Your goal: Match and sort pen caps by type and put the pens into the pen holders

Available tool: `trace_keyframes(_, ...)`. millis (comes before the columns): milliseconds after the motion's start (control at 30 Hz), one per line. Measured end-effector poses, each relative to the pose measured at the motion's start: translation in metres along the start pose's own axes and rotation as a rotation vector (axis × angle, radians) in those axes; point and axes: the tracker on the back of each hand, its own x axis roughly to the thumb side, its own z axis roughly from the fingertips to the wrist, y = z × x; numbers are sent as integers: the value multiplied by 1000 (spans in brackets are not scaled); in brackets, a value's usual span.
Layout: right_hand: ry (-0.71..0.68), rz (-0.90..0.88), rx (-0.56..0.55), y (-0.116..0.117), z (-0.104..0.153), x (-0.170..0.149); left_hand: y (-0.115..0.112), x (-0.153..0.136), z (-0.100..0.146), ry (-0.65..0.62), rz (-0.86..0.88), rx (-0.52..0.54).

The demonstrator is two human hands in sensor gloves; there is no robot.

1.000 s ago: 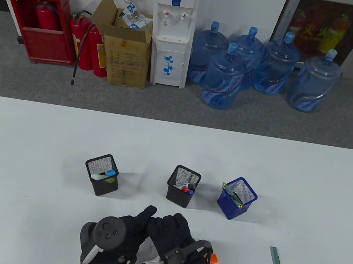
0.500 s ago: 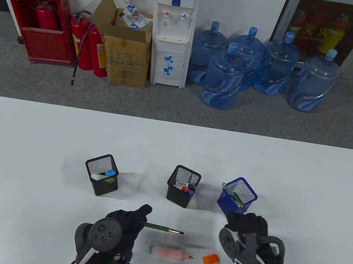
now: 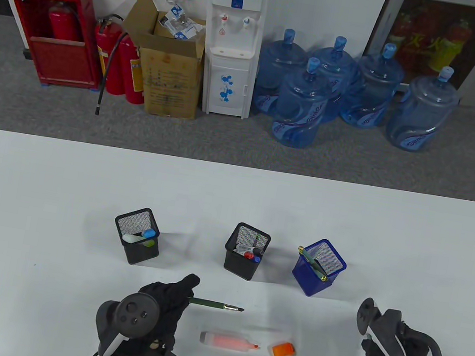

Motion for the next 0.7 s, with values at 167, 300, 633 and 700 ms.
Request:
trace_keyframes(167, -3, -54, 26, 7, -3, 3, -1, -1, 0, 0, 1, -8)
trace_keyframes(300, -27, 0, -19, 7, -3, 12, -2, 0, 0, -11, -7, -19)
trace_keyframes(633, -102, -116, -249, -21, 15, 11, 0, -4, 1, -8, -5, 2)
trace_keyframes(700, -159, -195, -371, -41, 29, 11, 2, -5, 1, -7, 5, 12)
